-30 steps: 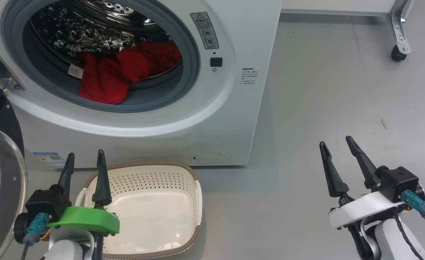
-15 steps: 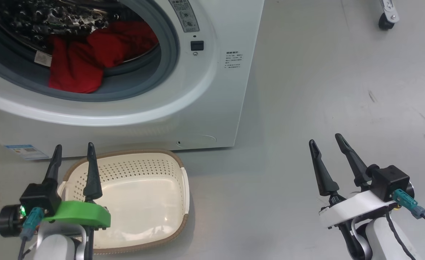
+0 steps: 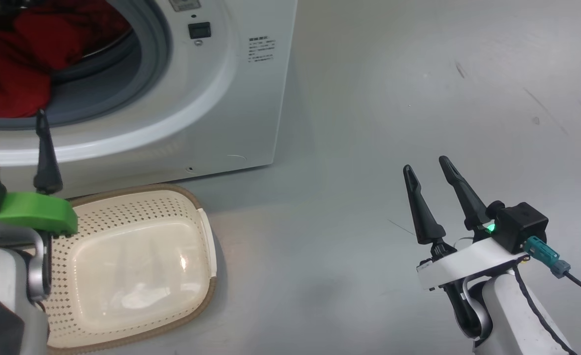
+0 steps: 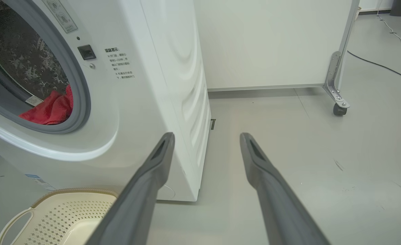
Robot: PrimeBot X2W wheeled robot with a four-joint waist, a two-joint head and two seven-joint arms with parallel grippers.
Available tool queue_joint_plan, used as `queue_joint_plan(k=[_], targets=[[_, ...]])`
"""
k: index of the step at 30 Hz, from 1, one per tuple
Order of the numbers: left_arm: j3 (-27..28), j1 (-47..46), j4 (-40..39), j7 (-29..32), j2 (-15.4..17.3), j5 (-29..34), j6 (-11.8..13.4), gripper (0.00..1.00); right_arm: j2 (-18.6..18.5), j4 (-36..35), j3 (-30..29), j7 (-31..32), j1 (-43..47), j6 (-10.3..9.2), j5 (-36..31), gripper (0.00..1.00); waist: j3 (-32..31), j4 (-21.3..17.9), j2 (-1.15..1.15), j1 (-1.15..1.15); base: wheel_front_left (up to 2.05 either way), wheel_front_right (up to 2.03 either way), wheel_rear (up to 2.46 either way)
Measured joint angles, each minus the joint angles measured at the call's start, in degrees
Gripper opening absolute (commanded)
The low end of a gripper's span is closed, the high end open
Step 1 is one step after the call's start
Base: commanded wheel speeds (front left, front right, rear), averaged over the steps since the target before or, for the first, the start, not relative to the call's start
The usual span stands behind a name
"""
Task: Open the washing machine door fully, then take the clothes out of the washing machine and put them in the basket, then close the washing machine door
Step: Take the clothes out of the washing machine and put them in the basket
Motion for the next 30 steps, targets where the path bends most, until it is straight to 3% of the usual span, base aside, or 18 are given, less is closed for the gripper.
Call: queue_joint_plan(k=[11, 24, 30], targets=[[4.0, -10.5, 4.3, 10.2, 6.4, 5.1, 0.9, 1.00, 0.8, 0.1, 1.3, 0.0, -2.5, 0.00, 1.1, 1.00, 5.8, -7.2, 0.00, 0.00, 0.00, 0.00, 0.00], [6.0, -21.2, 12.8, 21.0, 12.9, 12.4, 1.0, 1.00, 1.5, 0.0, 1.3, 0.0, -5.8, 0.00, 2.5, 1.00, 12.4, -12.2, 0.00, 0.00, 0.00, 0.00, 0.00], [6.9, -26.5, 15.1, 24.0, 13.5, 13.7, 1.2, 1.00, 1.6, 0.0, 1.0, 0.0, -6.1, 0.00, 2.7, 1.00, 14.3, -13.3, 0.00, 0.00, 0.00, 0.00, 0.00]])
